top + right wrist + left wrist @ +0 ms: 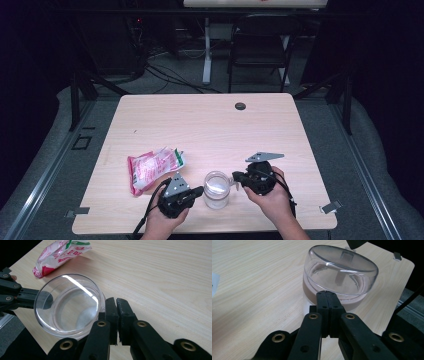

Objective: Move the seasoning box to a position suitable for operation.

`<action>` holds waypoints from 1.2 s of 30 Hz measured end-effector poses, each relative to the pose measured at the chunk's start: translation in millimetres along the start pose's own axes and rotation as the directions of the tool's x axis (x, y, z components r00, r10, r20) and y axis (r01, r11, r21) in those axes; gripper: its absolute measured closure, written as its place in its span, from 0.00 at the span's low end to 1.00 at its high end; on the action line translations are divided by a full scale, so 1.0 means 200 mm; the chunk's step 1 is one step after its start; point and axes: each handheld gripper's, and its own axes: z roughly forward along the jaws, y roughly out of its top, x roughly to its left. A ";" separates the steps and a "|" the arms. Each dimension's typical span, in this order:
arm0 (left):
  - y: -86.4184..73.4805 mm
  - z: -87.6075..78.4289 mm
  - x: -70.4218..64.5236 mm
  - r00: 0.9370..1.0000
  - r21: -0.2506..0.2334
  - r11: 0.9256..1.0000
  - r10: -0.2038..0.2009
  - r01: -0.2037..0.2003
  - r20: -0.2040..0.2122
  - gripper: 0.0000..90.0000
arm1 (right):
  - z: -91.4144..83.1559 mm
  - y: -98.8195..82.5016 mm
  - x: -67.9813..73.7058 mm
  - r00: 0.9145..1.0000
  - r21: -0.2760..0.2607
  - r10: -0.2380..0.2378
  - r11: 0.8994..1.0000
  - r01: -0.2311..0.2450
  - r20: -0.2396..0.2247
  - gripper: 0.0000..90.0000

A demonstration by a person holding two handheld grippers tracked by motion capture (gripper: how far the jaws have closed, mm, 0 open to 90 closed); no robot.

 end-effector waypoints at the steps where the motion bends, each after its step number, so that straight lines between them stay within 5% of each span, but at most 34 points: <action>1: 0.00 0.00 0.00 1.000 0.000 1.000 0.003 -0.003 -0.003 1.00 | 0.00 0.00 0.00 1.000 -0.001 0.000 1.000 0.000 0.001 0.98; 8: 0.02 -0.01 -0.02 1.000 0.000 1.000 0.011 -0.011 0.002 1.00 | 0.00 0.00 0.00 1.000 0.002 -0.011 1.000 0.011 0.007 0.97; 20: 0.07 -0.02 -0.02 1.000 -0.021 1.000 0.013 -0.013 0.004 0.98 | -0.08 0.00 0.05 0.997 0.012 -0.052 0.999 0.053 -0.053 0.78; 36: 0.14 -0.02 -0.04 1.000 -0.050 0.999 0.014 -0.014 -0.006 0.76 | -0.12 -0.01 0.21 0.979 -0.003 -0.182 0.983 0.183 -0.093 0.55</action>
